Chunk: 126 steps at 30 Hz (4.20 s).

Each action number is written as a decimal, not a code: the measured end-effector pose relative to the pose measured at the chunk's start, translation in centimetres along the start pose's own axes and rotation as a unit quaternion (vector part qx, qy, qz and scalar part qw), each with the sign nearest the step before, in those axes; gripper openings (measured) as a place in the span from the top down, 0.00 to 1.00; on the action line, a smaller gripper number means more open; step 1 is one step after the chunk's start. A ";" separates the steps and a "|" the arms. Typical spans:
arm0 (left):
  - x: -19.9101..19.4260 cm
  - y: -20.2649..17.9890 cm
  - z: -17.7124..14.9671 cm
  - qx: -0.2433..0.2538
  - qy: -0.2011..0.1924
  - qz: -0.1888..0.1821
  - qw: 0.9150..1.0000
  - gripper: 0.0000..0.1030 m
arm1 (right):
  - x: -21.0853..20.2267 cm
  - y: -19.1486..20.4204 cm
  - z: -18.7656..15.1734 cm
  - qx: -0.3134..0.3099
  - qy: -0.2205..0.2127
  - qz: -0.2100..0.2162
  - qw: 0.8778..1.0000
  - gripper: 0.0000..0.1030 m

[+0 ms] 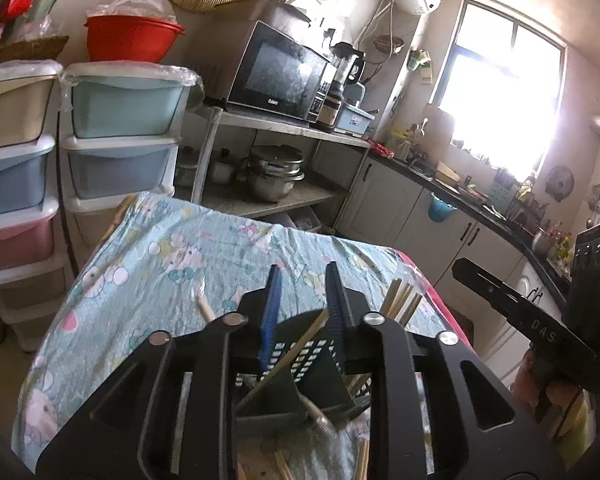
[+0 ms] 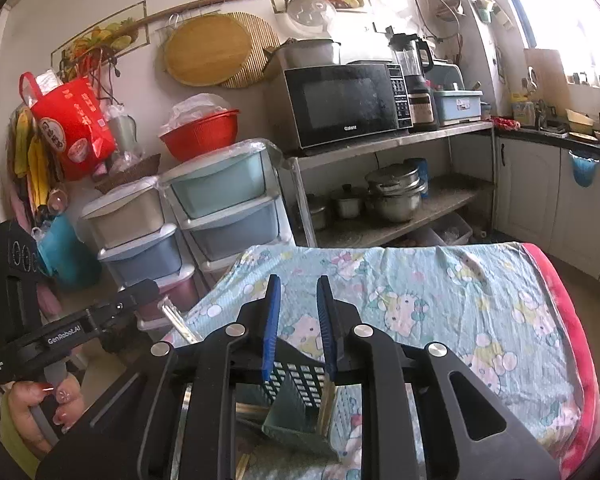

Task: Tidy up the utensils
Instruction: 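Open both tools releasing the chopsticks into the caddy, then withdraw both open tools from the caddy back over the chopstick pile, then lower both tools onto wooden chopsticks in the pile and close them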

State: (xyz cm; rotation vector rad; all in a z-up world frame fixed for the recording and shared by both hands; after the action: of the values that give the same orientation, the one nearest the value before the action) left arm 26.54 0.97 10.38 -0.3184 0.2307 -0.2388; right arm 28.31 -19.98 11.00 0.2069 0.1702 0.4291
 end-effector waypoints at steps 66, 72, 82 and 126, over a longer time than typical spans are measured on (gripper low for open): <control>-6.6 1.5 -6.7 -0.034 0.039 0.028 0.998 0.11 | -7.6 1.0 -8.6 -0.004 0.081 -0.001 0.997 0.49; -6.7 2.0 -7.8 -0.039 0.051 0.035 0.997 0.11 | -7.6 1.0 -9.7 -0.004 0.094 -0.003 0.996 0.49; -6.9 2.8 -9.9 -0.044 0.075 0.043 0.995 0.11 | -7.5 1.1 -11.4 0.000 0.114 -0.001 0.993 0.46; -5.9 5.5 -18.2 -0.016 0.188 0.075 0.979 0.10 | -4.9 -0.3 -17.7 0.014 0.198 -0.019 0.980 0.31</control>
State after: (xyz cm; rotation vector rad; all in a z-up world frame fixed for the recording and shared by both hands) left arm 17.29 2.55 -7.19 -0.2848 0.6305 -0.1451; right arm 20.40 -19.41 -5.59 0.1445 0.5700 0.4269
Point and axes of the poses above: each gripper's, at about its wrist camera, not at the fingertips, and x roughly the way its jaws point, y to its left, z to its top, the point moved 5 cm from there along x, roughly the way its jaws point, and after that the axes turned 15 degrees about -y, right-handed, at the moved point
